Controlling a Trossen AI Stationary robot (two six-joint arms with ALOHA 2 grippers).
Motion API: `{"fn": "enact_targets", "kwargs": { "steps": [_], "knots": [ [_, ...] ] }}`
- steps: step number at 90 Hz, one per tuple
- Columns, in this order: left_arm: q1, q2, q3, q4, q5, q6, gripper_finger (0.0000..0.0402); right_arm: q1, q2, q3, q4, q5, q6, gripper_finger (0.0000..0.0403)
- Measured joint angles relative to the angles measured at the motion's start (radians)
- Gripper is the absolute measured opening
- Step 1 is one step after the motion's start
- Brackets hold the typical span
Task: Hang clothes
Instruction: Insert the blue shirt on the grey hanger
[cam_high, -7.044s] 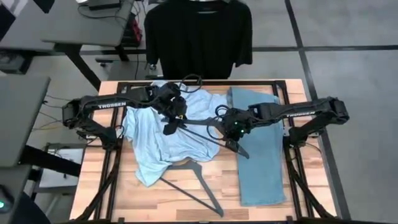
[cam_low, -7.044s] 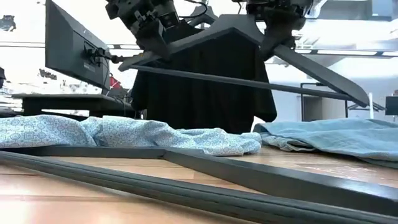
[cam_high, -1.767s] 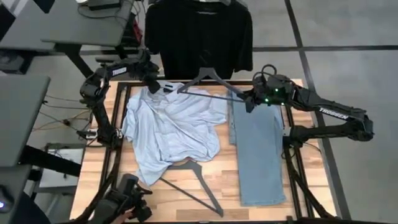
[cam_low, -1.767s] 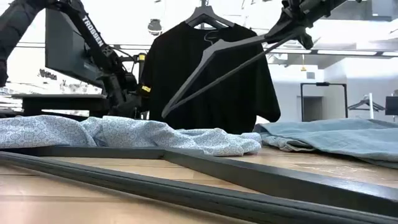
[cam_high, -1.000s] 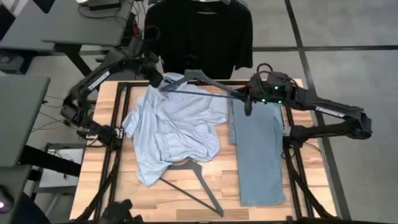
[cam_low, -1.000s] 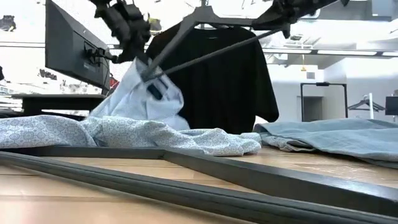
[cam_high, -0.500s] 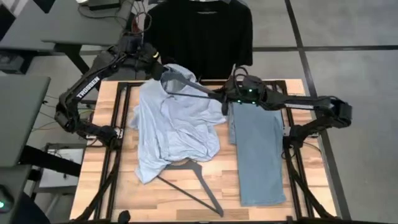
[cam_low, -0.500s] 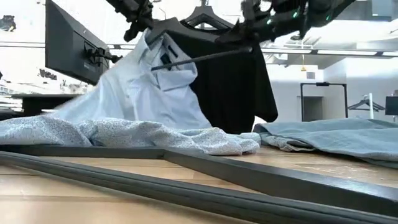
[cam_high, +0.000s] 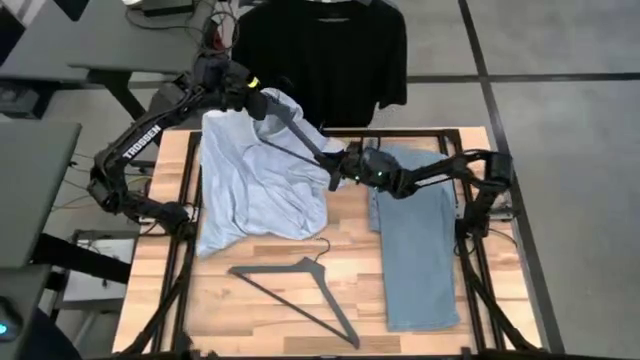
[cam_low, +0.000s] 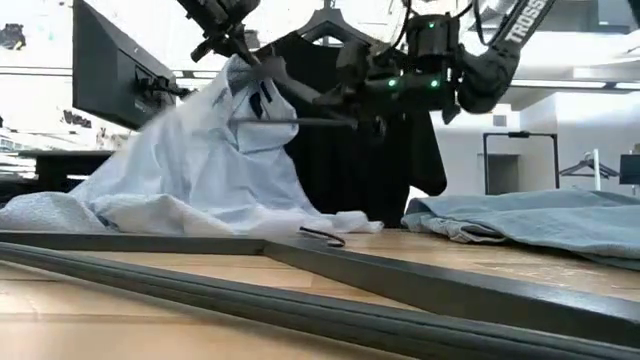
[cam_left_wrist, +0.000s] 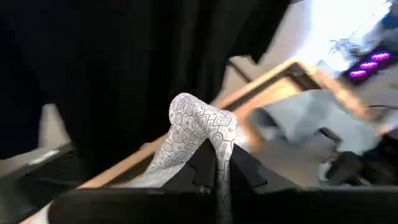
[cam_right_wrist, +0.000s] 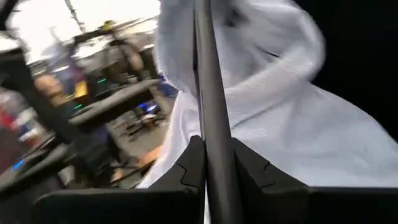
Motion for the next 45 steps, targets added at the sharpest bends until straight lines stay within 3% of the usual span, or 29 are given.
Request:
{"fn": "enact_targets", "kwargs": {
  "steps": [11, 19, 30, 45],
  "knots": [
    [0.04, -0.024, 0.001, 0.072, -0.06, 0.064, 0.0, 0.044, -0.01, 0.0, 0.004, 0.083, -0.001, 0.0029],
    [0.057, -0.033, 0.002, 0.078, -0.034, 0.062, 0.0, 0.054, -0.016, 0.005, 0.027, 0.113, -0.028, 0.0029],
    [0.04, -0.023, 0.002, 0.041, 0.069, 0.053, 0.0, 0.012, -0.015, 0.042, 0.03, 0.111, -0.093, 0.0029],
    [-0.018, 0.011, 0.002, 0.078, 0.076, 0.059, 0.0, -0.033, -0.013, 0.085, 0.023, 0.025, -0.146, 0.0029]
  ]
}}
